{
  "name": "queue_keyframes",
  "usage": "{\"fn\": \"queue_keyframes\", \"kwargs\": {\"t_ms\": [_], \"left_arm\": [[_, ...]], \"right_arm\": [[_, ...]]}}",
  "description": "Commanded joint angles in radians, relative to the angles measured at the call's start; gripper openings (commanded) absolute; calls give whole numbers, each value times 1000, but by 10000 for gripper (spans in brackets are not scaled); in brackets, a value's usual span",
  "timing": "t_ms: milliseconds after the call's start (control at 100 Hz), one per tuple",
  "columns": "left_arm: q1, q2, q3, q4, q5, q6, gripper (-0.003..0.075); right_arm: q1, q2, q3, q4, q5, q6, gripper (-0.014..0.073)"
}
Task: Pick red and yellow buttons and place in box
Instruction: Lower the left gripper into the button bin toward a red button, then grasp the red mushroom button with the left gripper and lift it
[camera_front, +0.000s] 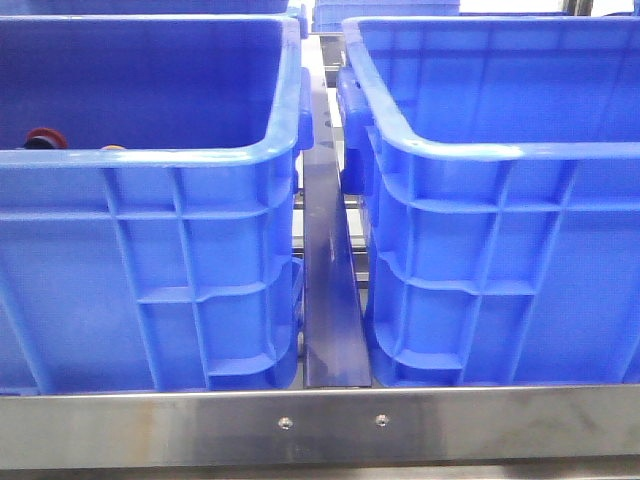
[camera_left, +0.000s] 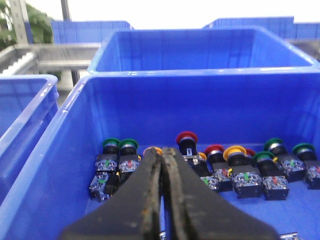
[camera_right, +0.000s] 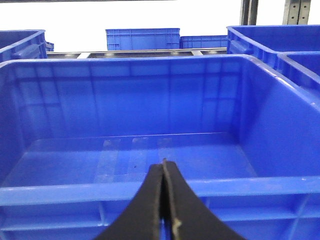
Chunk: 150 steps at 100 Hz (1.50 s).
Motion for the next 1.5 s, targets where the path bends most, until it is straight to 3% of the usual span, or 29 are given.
{"fn": "queue_keyframes", "kwargs": {"t_ms": [0,220,290,360,530,600,970,1269,1489], "left_arm": [[-10,123,-132,-7,12,-8,-19],[-11,427,-323,0,110,-8,-15],[-11,533,-389,-7,169,-8,29],[-11,636,-458,-15,228,-8,146],[-11,845,-605,-27,281,-8,564],[-11,924,-666,-42,304,-8,640],[-66,1291,-958,-60,535,-8,638],[-66,1467,-1088,-60,561,-8,636],[-66,1532,-1132,-60,550,-8,551]], "right_arm": [[-8,-27,-19,-10,-78,-1,-67],[-8,-27,-19,-10,-78,-1,-67],[-8,-27,-19,-10,-78,-1,-67],[-8,-27,-19,-10,-78,-1,-67],[-8,-27,-19,-10,-78,-1,-67],[-8,-27,-19,-10,-78,-1,-67],[-8,-27,-19,-10,-78,-1,-67],[-8,-27,-19,-10,-78,-1,-67],[-8,-27,-19,-10,-78,-1,-67]]}}
